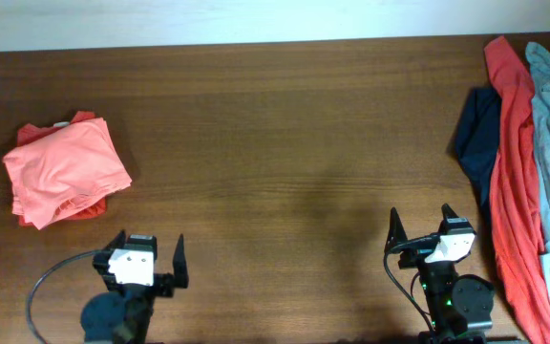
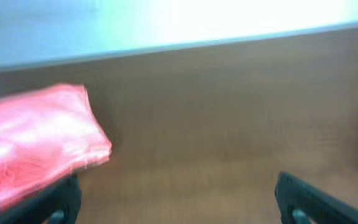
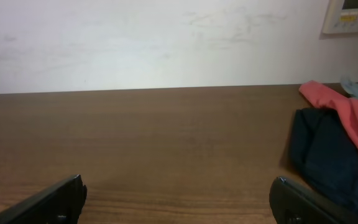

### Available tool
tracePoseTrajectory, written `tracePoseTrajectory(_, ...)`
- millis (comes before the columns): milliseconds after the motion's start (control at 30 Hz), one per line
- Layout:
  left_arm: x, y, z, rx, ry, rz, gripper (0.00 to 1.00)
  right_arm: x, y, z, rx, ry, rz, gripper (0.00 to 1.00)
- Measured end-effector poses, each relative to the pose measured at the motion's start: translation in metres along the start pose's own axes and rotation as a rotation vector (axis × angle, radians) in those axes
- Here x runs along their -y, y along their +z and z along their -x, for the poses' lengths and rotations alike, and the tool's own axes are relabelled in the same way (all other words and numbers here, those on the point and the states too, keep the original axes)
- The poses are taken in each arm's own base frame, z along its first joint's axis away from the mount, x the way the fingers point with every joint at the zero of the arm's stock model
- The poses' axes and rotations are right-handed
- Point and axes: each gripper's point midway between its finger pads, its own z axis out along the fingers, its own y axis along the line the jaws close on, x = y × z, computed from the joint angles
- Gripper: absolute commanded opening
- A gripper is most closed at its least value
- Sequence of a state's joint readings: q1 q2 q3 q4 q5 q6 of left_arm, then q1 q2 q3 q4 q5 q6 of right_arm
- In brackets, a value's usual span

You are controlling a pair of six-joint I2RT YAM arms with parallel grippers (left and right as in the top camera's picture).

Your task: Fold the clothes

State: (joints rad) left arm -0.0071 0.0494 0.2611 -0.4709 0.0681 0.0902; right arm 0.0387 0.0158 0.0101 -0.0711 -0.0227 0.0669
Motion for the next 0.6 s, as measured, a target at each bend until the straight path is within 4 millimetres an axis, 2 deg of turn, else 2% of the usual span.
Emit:
tracePoseTrajectory(167,-0.003,0.013,0.033,0.296,0.021,0.022,0.99,0.000,0.000,0.000,0.001,0.000,0.000,0.99)
tracePoseTrajectory(200,-0.003,0.014,0.034,0.317,0.022,0.023,0.99,0.000,0.000,0.000,0.001,0.000,0.000,0.99)
tracePoseTrajectory(400,-0.002,0.021,0.019,0.290,0.020,0.022,0.99,0.000,0.000,0.000,0.001,0.000,0.000,0.99)
tracePoseTrajectory(533,-0.001,0.028,-0.007,0.187,0.013,0.013,0.99,0.000,0.000,0.000,0.001,0.000,0.000,0.99)
tracePoseTrajectory(600,-0.001,0.028,-0.007,0.188,0.013,0.014,0.99,0.000,0.000,0.000,0.001,0.000,0.000,0.99)
